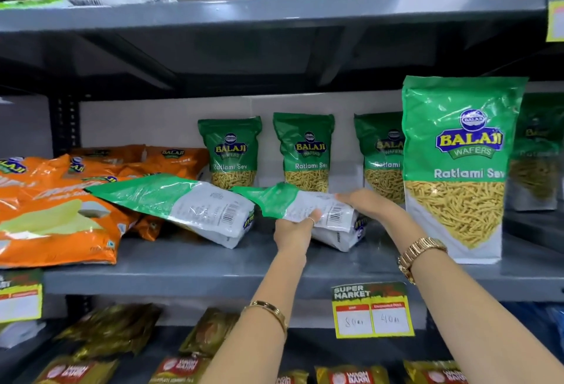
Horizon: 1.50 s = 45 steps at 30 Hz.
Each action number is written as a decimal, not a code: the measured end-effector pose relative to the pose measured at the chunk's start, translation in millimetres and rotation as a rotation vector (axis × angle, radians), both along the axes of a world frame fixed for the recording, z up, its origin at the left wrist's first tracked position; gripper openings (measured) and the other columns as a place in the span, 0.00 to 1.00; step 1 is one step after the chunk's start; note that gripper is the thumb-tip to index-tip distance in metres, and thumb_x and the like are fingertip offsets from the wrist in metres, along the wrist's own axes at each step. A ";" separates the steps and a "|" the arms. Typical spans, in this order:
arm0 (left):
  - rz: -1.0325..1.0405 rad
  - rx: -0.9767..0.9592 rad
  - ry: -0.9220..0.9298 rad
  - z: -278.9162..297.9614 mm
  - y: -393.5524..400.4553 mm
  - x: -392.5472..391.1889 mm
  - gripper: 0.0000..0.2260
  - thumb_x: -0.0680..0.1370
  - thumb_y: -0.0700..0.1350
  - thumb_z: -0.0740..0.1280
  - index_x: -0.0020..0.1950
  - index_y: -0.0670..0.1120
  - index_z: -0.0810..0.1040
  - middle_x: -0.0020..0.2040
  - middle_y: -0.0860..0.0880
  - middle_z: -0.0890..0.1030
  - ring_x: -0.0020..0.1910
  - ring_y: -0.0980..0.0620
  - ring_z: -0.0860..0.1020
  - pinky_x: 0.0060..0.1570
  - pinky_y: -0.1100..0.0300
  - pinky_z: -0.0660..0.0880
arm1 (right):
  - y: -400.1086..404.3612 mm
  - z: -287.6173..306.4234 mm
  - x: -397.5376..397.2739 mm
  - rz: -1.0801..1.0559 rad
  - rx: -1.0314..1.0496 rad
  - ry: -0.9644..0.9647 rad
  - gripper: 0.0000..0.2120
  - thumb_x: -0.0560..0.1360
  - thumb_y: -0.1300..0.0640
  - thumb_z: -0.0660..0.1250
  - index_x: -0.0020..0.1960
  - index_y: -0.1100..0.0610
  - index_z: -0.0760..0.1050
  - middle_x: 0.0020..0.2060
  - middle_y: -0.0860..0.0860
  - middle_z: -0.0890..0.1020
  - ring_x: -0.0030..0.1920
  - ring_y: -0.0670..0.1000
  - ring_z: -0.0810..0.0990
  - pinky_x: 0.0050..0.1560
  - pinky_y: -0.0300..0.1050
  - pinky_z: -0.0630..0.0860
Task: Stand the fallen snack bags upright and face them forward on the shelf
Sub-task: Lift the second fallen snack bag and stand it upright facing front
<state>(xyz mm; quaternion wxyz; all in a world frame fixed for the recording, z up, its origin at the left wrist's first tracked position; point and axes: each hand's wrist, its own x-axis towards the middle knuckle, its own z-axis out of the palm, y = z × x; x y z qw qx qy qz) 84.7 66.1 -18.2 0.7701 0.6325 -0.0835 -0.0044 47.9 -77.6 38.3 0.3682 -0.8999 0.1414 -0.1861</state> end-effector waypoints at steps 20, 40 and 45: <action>-0.318 0.325 -0.470 40.3 63.1 14.5 0.31 0.71 0.24 0.62 0.70 0.46 0.62 0.65 0.39 0.75 0.65 0.41 0.73 0.46 0.61 0.76 | 46.5 -39.1 -42.8 -0.128 0.079 -0.137 0.44 0.55 0.40 0.78 0.65 0.58 0.69 0.63 0.55 0.77 0.63 0.54 0.75 0.64 0.52 0.72; -0.241 -0.225 0.013 21.8 34.7 -4.6 0.18 0.79 0.54 0.53 0.49 0.47 0.80 0.50 0.46 0.82 0.48 0.46 0.79 0.50 0.53 0.75 | 92.9 -59.3 -72.2 -0.122 0.235 -0.494 0.18 0.79 0.50 0.55 0.67 0.52 0.68 0.64 0.55 0.71 0.64 0.54 0.70 0.62 0.48 0.66; -0.222 -0.170 -0.042 16.8 41.5 -13.3 0.15 0.77 0.53 0.57 0.36 0.49 0.77 0.36 0.49 0.80 0.37 0.50 0.76 0.38 0.57 0.71 | 72.7 -30.8 -53.4 -0.134 0.608 -0.367 0.24 0.79 0.46 0.49 0.68 0.58 0.66 0.55 0.54 0.72 0.55 0.54 0.74 0.69 0.57 0.66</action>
